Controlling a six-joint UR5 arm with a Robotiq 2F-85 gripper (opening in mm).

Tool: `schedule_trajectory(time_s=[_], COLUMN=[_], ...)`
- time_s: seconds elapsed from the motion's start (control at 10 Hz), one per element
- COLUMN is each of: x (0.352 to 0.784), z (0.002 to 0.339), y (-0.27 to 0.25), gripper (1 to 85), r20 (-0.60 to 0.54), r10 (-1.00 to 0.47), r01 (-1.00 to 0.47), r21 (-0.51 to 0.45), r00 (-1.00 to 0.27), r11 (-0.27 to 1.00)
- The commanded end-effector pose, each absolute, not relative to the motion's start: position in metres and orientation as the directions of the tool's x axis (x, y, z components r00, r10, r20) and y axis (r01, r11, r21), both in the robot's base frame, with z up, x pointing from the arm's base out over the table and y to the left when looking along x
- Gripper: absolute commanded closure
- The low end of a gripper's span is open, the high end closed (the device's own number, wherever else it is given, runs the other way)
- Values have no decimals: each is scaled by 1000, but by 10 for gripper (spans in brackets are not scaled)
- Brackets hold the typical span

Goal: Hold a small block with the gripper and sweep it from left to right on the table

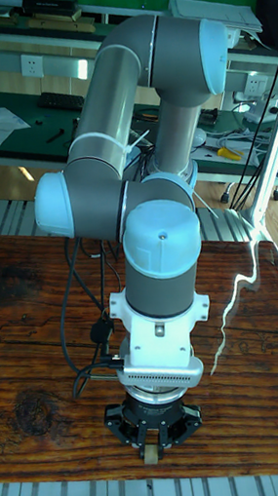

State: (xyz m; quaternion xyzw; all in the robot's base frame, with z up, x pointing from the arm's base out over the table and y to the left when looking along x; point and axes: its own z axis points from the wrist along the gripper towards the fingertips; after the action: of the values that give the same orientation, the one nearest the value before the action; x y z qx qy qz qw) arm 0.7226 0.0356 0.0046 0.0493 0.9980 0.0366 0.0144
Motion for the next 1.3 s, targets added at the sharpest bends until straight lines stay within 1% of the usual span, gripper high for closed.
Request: schedule_trajectory(time_s=[0.0,1.2], x=[723,724], z=[4,3], y=[40,44], gripper=[847,847], r20=[-25,-26], r10=[113,121], r01=[111,118], r21=[87,84], r00=[-993,-992], r11=[990,989])
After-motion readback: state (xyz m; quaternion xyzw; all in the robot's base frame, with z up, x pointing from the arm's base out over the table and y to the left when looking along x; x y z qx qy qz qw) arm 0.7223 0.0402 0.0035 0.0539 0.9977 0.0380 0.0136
